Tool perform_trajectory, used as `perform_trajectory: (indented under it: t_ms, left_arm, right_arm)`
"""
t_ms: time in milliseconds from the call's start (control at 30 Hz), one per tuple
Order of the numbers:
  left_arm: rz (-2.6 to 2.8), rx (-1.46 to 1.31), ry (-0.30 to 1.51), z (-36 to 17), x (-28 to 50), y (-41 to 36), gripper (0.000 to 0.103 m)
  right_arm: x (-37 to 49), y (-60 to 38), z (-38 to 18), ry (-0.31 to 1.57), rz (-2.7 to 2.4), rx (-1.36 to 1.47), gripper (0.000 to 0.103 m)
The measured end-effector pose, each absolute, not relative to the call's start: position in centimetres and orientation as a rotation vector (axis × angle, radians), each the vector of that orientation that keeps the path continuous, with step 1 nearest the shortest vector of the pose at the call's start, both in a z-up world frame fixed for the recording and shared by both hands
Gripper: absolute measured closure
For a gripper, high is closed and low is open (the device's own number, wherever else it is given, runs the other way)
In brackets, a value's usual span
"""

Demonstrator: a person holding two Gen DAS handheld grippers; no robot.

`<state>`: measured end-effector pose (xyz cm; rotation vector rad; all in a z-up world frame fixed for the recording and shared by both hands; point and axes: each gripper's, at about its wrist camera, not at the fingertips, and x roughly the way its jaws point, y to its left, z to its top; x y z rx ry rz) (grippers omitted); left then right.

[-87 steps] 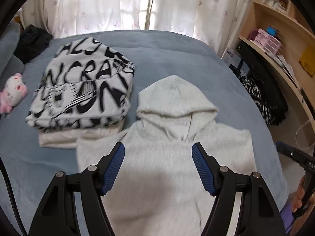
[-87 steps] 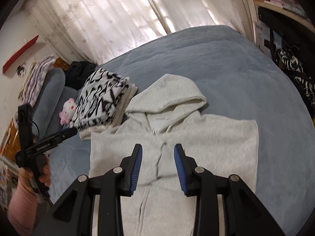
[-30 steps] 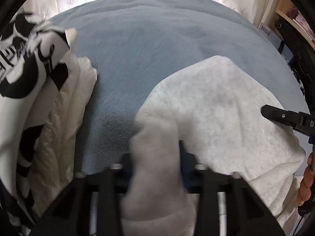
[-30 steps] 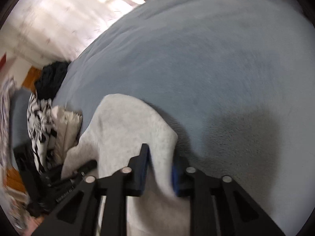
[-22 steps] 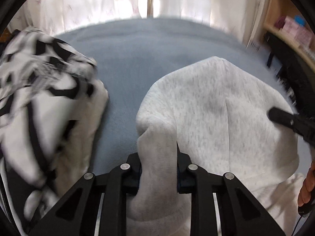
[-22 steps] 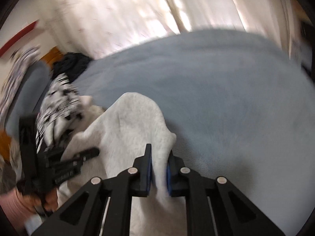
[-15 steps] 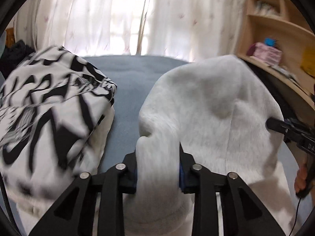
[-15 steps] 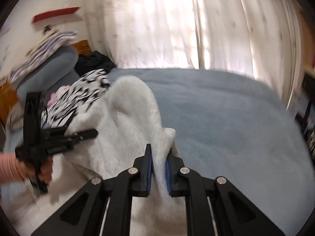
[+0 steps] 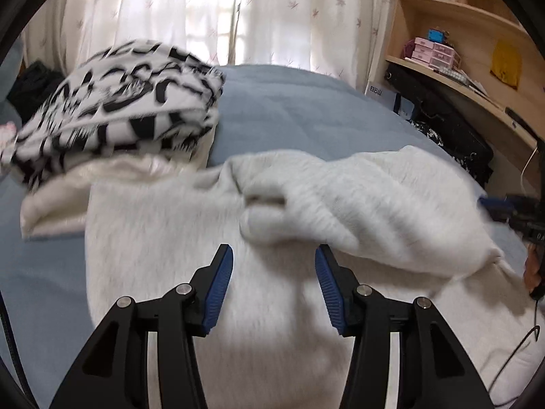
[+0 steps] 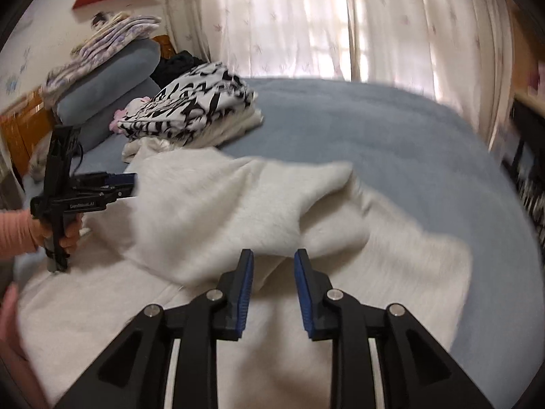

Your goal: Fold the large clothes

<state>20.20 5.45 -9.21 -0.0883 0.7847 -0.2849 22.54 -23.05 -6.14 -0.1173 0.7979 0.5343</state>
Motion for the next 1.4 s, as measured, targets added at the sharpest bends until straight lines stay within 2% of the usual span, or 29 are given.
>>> perform_trajectory:
  t_ms: [67,100,167,233,300,367,633,900,933,1067,1133,1167,1200,1400]
  left_arm:
    - [-0.296,-0.14,0.811,-9.2,19.6,6.2,0.05]
    - [-0.308,-0.177,0.82,-9.1,19.4,6.6,0.044]
    - [-0.329,-0.254,0.836,-8.7,18.9,7.0,0.035]
    - [-0.36,-0.335,0.851,-8.5,18.7,7.4,0.029]
    - [-0.395,-0.434,0.876,-8.6,19.3,7.7,0.022]
    - [-0.428,-0.52,0.898,-9.0,20.0,7.8,0.022]
    - [-0.512,-0.681,0.963,-11.4,25.3,7.6,0.021]
    - [-0.543,-0.672,1.006,-13.3,29.6,5.4,0.021]
    - [-0.537,-0.666,1.001,-13.3,30.0,5.2,0.021]
    - [-0.496,-0.673,0.963,-13.1,31.5,5.1,0.021]
    - [-0.469,-0.646,0.921,-12.4,31.9,5.0,0.034]
    - [-0.446,-0.606,0.885,-11.7,31.8,4.8,0.061]
    - [-0.426,-0.559,0.848,-10.9,31.7,4.6,0.082]
    - [-0.447,-0.497,0.777,-7.6,29.1,5.3,0.087]
  right_arm:
    - [22.3,-23.5,-6.8,0.866,0.54,-0.004,0.069]
    - [22.4,-23.9,-7.0,0.893,0.551,0.069,0.066]
    - [22.6,-24.6,-7.5,0.934,0.573,0.237,0.049]
    - [23.1,-25.1,-8.1,0.968,0.58,0.388,0.046]
    - [23.6,-25.3,-8.9,0.995,0.569,0.476,0.046]
    - [24.4,-25.5,-9.6,1.011,0.544,0.544,0.046]
    - [28.7,-26.2,-12.6,1.045,0.506,0.733,0.046]
    - [32.0,-25.1,-14.3,1.044,0.478,0.703,0.046]
    - [32.1,-24.8,-14.2,1.032,0.479,0.686,0.047]
    - [32.2,-23.9,-13.0,0.989,0.473,0.587,0.074]
    - [32.2,-23.6,-12.3,0.972,0.47,0.542,0.081]
    - [32.1,-23.5,-11.8,0.963,0.47,0.528,0.082]
    - [32.0,-23.4,-11.2,0.958,0.473,0.527,0.083]
    - [29.9,-24.0,-8.2,0.904,0.536,0.597,0.084]
